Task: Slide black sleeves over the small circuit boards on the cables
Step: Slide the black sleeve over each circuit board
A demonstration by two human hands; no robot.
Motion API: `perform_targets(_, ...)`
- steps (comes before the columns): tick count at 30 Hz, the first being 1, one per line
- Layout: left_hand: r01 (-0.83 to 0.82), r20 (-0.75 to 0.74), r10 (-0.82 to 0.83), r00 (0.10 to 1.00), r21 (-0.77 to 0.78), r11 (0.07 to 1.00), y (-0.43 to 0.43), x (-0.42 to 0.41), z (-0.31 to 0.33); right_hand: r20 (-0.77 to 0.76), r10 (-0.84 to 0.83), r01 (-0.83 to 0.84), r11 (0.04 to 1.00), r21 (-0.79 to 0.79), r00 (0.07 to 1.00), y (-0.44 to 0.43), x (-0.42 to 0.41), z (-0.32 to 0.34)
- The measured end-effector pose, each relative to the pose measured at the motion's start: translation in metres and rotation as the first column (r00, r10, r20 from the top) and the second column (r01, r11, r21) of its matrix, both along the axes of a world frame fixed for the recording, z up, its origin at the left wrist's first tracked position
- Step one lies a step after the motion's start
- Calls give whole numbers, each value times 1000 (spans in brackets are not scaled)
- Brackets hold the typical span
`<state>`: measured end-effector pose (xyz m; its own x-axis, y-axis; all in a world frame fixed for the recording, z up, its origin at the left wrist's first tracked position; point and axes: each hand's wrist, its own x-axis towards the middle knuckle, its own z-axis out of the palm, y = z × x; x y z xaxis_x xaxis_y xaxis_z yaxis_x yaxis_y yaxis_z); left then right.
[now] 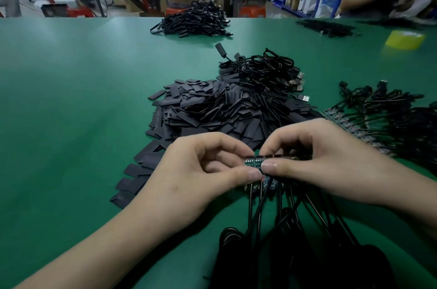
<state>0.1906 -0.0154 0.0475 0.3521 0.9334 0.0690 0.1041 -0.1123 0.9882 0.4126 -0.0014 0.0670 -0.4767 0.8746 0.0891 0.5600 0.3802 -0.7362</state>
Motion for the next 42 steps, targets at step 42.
perform_targets(42, -209, 253, 184, 950, 75, 975, 6, -6, 10, -41, -65, 68, 994, 90, 997, -1, 2, 7)
